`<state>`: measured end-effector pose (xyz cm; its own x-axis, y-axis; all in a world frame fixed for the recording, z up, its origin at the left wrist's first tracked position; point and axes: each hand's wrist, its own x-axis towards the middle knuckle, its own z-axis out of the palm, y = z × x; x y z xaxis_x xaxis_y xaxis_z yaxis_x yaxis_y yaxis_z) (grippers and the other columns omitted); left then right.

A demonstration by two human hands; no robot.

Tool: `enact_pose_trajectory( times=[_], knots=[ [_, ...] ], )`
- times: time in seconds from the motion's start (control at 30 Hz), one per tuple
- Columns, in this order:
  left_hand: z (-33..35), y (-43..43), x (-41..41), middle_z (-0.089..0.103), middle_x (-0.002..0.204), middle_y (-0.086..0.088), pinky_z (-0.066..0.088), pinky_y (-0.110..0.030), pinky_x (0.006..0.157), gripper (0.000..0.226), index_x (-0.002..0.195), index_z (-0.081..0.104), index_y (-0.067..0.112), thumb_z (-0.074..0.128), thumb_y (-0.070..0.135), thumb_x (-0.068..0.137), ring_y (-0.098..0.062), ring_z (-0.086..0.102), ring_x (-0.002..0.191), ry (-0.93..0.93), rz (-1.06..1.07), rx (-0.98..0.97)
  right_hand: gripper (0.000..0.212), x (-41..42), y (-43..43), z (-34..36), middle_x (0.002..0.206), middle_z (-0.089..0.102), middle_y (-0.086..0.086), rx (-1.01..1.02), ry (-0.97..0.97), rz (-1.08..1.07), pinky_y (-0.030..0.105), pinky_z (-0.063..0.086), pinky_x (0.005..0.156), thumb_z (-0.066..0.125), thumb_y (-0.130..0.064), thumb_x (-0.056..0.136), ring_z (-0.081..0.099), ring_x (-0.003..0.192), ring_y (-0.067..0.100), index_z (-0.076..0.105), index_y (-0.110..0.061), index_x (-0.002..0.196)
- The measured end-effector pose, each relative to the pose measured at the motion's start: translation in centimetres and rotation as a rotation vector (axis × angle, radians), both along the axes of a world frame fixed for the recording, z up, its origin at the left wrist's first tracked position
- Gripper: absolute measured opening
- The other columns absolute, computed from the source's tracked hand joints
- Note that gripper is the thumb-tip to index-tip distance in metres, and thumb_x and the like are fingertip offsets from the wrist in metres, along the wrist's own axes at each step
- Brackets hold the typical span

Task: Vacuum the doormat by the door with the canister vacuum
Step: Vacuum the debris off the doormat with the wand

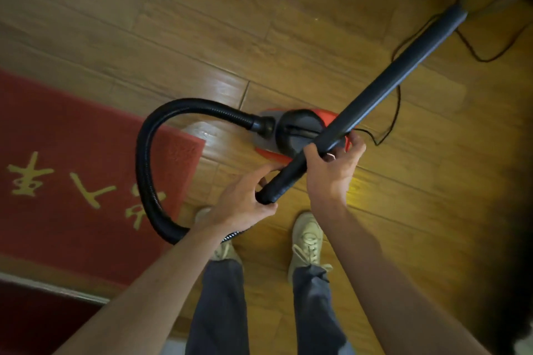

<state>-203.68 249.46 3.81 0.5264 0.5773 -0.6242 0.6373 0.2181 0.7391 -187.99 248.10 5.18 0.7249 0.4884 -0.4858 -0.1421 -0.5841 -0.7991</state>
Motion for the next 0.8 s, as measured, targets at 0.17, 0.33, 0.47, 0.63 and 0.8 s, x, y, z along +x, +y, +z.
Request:
enact_pose_trajectory(
  times=[0.17,0.33,0.47,0.63,0.8],
  knots=[
    [0.4,-2.9,4.5,0.058,0.095,0.015,0.057,-0.038,0.081,0.066,0.128,0.048,0.054,0.077,0.023,0.078,-0.004,0.063,0.079,-0.001,-0.135,-0.023,0.056,5.0,-5.1,0.3,0.087,0.063,0.000,-0.025,0.034,-0.193,0.045,0.057,0.076,0.068,-0.007,0.085,0.066,0.070,0.012,0.037,-0.022,0.129],
    [-0.3,-5.0,7.5,0.063,0.093,0.014,0.057,-0.038,0.081,0.063,0.126,0.051,0.054,0.076,0.022,0.078,-0.006,0.065,0.080,0.006,-0.248,-0.070,0.062,8.1,-9.6,-0.6,0.094,0.061,0.001,-0.099,0.037,-0.307,0.052,0.059,0.079,0.071,-0.016,0.082,0.069,0.078,0.018,0.035,-0.031,0.130],
    [-1.0,-5.9,9.2,0.062,0.095,0.018,0.057,-0.034,0.082,0.062,0.129,0.050,0.052,0.076,0.023,0.081,-0.002,0.064,0.081,0.054,-0.401,-0.082,0.065,9.0,-12.7,-2.3,0.094,0.061,0.000,-0.175,0.054,-0.422,0.052,0.056,0.085,0.071,-0.019,0.081,0.068,0.085,0.020,0.033,-0.033,0.132],
    [-2.7,-7.0,10.6,0.060,0.101,0.014,0.039,-0.004,0.067,0.064,0.135,0.047,0.050,0.073,0.024,0.083,-0.001,0.058,0.080,0.153,-0.571,-0.068,0.069,9.5,-15.6,-5.0,0.088,0.062,-0.004,-0.234,0.144,-0.547,0.045,0.057,0.086,0.069,-0.017,0.085,0.068,0.085,0.020,0.028,-0.033,0.138],
    [-5.5,-8.7,11.7,0.059,0.102,0.013,0.042,-0.012,0.072,0.063,0.136,0.047,0.047,0.072,0.023,0.084,-0.009,0.061,0.098,0.259,-0.616,-0.116,0.071,10.2,-17.9,-9.3,0.089,0.063,0.001,-0.312,0.225,-0.573,0.039,0.054,0.083,0.069,-0.016,0.086,0.067,0.091,0.024,0.026,-0.031,0.140]
  ],
)
